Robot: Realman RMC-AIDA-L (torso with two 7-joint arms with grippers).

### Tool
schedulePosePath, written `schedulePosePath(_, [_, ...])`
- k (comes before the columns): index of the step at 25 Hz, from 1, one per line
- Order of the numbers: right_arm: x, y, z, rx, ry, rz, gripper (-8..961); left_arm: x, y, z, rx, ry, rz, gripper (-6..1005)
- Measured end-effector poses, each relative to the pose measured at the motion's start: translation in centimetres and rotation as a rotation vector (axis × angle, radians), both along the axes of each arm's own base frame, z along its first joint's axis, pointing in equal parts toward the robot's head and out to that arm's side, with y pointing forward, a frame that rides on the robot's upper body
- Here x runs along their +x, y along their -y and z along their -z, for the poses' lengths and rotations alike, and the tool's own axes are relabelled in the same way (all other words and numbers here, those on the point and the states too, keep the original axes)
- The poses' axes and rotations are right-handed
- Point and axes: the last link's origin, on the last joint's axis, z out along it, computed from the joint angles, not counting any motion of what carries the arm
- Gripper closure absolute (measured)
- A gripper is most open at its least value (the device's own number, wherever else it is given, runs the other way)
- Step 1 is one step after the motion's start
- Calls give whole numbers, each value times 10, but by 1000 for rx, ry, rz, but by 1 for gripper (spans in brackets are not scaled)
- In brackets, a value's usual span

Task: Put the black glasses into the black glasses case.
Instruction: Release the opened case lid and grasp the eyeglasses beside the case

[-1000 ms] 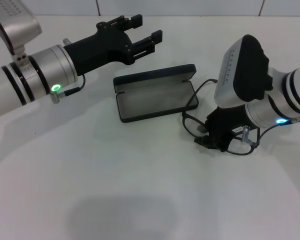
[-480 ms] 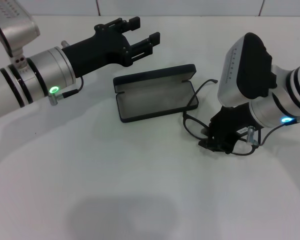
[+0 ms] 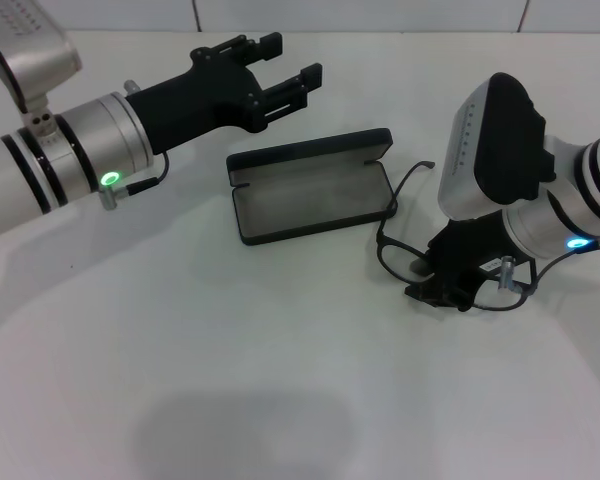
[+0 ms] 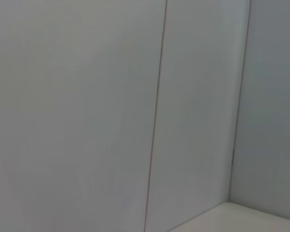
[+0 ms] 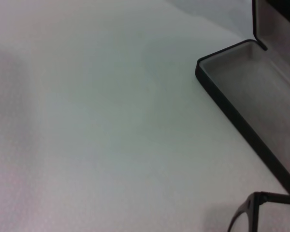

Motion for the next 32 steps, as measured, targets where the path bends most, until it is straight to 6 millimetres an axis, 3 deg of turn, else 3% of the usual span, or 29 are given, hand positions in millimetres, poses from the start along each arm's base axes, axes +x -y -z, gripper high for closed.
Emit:
schedulePosePath(21, [-3, -8, -11, 41, -8, 18, 682, 1, 0, 2, -4, 1, 2, 331])
schedulePosePath(26, [-2, -3, -15, 24, 46, 7, 550, 1, 0, 2, -4, 2, 0, 332])
schedulePosePath(32, [-3, -2, -17, 36, 75, 9, 549, 1, 1, 3, -7, 3, 0, 332])
